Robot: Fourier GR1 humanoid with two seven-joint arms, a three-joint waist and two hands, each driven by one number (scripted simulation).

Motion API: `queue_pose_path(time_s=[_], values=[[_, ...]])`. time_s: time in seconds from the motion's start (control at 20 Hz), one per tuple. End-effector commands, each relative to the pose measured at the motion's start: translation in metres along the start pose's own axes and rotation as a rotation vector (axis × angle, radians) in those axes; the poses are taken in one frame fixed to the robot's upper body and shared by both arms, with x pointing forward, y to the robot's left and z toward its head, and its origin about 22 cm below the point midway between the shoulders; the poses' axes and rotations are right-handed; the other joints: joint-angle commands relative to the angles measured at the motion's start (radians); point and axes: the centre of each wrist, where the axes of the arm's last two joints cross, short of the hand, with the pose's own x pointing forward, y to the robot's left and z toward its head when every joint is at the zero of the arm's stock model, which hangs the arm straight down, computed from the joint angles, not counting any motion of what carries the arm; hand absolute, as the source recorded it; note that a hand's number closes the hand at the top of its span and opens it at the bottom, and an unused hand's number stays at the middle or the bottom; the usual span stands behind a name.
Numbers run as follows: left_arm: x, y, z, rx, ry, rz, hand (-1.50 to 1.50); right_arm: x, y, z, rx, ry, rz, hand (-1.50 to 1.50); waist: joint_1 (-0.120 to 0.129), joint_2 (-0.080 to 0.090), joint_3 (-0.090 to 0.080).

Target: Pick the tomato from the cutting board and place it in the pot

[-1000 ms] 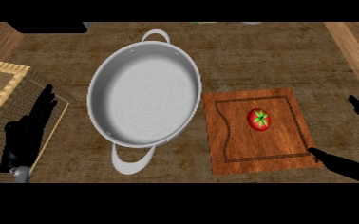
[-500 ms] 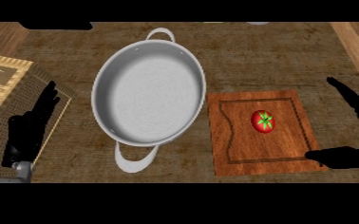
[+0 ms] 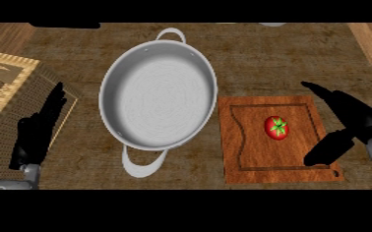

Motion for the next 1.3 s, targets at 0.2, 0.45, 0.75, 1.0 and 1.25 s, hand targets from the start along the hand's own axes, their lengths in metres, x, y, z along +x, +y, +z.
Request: queue_pose_path(time_s=[0.2, 0.45, 0.75, 1.0, 1.25], values=[[-0.003, 0.008, 0.003, 0.018, 0.018, 0.007, 0.0, 0.053, 0.02, -0.032, 0.158, 0.046, 0.082, -1.5, -0.027, -0.005, 0.001], [0.012, 0.028, 0.006, 0.019, 0.004, 0.009, 0.0, 0.05, 0.014, -0.055, 0.168, 0.117, 0.137, -1.5, -0.022, -0.005, 0.002], [-0.006, 0.007, -0.005, 0.034, 0.011, 0.019, 0.0, 0.047, 0.027, -0.069, 0.197, 0.127, 0.16, -1.5, -0.035, -0.005, 0.002], [-0.019, 0.017, 0.001, 0.016, 0.032, 0.007, 0.0, 0.068, 0.037, -0.066, 0.218, 0.149, 0.169, -1.5, -0.038, -0.006, 0.001], [-0.006, 0.023, 0.011, 0.025, 0.029, 0.015, 0.0, 0.065, 0.054, -0.073, 0.2, 0.168, 0.181, -1.5, -0.034, -0.007, 0.002]])
